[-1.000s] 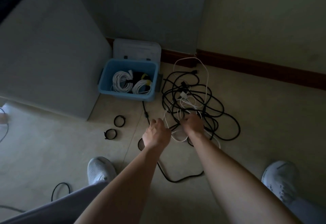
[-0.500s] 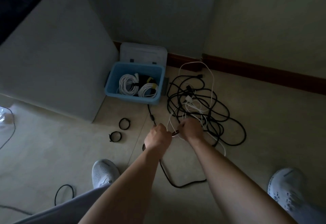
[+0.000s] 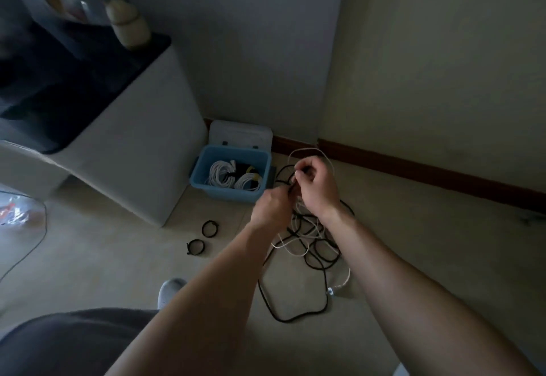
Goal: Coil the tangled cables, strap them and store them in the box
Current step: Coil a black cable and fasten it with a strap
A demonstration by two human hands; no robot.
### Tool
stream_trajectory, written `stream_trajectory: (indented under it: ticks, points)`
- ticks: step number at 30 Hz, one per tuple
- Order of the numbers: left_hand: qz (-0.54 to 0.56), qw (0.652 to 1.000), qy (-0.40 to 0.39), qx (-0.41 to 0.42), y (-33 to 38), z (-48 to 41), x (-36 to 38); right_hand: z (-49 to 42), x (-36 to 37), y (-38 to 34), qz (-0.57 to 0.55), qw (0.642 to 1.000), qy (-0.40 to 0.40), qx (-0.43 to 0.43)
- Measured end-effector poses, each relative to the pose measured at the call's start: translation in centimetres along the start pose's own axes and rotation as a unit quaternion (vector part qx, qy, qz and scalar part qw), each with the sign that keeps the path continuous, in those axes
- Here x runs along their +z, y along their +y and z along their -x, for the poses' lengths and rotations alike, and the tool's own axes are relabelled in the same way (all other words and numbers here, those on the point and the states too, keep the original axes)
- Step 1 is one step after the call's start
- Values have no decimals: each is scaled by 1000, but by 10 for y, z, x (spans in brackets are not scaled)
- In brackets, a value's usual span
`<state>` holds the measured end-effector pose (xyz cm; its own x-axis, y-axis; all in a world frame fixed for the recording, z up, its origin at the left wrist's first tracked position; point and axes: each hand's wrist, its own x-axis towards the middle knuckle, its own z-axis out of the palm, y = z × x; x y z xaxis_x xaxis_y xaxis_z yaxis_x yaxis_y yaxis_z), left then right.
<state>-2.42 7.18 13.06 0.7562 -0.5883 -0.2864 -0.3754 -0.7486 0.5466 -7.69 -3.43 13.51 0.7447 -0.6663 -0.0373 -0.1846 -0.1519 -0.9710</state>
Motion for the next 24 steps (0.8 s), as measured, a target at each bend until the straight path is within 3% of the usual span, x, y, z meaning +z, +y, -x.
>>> stream_trajectory:
  ticks: [6, 12, 16, 21, 24]
  points:
    - [97, 994, -27, 51, 64, 39, -67, 17, -35, -82, -91, 994, 67, -5]
    - [238, 965, -47, 97, 110, 77, -131, 39, -72, -167, -126, 991, -20, -30]
    - [337, 932, -16, 136, 134, 95, -155, 49, -87, -210, -101, 993, 14, -67]
    - [471, 866, 6, 165, 153, 111, -183, 75, -105, -217, -136, 970, -197, -52]
    - [499, 857, 57, 119, 143, 105, -176, 76, -113, -203, -68, 987, -140, -38]
